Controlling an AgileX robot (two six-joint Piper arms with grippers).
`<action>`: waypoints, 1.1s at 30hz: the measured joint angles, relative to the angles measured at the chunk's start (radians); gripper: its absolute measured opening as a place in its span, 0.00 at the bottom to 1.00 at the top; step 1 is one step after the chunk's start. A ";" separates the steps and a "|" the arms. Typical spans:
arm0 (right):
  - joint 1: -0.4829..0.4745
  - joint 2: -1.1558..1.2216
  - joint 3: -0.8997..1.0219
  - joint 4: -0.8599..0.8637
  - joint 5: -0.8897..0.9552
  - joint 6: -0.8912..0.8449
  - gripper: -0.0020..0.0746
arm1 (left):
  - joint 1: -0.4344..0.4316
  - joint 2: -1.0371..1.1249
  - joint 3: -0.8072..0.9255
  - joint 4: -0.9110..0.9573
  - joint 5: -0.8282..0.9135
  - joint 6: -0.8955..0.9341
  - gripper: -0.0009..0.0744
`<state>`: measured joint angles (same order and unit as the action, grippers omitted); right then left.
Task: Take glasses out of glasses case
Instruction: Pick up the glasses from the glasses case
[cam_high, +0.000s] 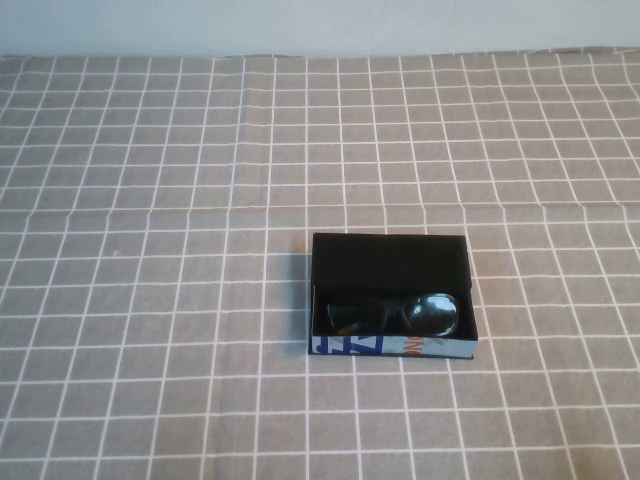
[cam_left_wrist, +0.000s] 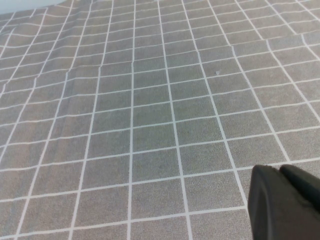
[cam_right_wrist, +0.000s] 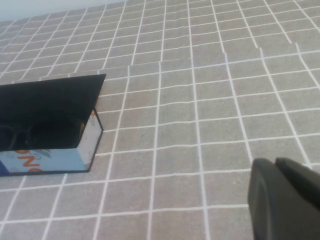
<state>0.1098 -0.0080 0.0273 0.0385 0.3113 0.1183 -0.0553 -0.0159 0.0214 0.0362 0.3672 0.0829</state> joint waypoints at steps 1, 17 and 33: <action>0.000 0.000 0.000 0.013 0.000 0.000 0.00 | 0.000 0.000 0.000 0.000 0.000 0.000 0.01; 0.000 0.000 0.000 0.700 -0.065 0.002 0.00 | 0.000 0.000 0.000 0.000 0.000 0.000 0.01; 0.000 0.002 -0.020 0.744 -0.126 -0.118 0.00 | 0.000 0.000 0.000 0.000 0.000 0.000 0.01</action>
<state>0.1098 -0.0057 0.0071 0.7829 0.1851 0.0000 -0.0553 -0.0159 0.0214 0.0362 0.3672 0.0829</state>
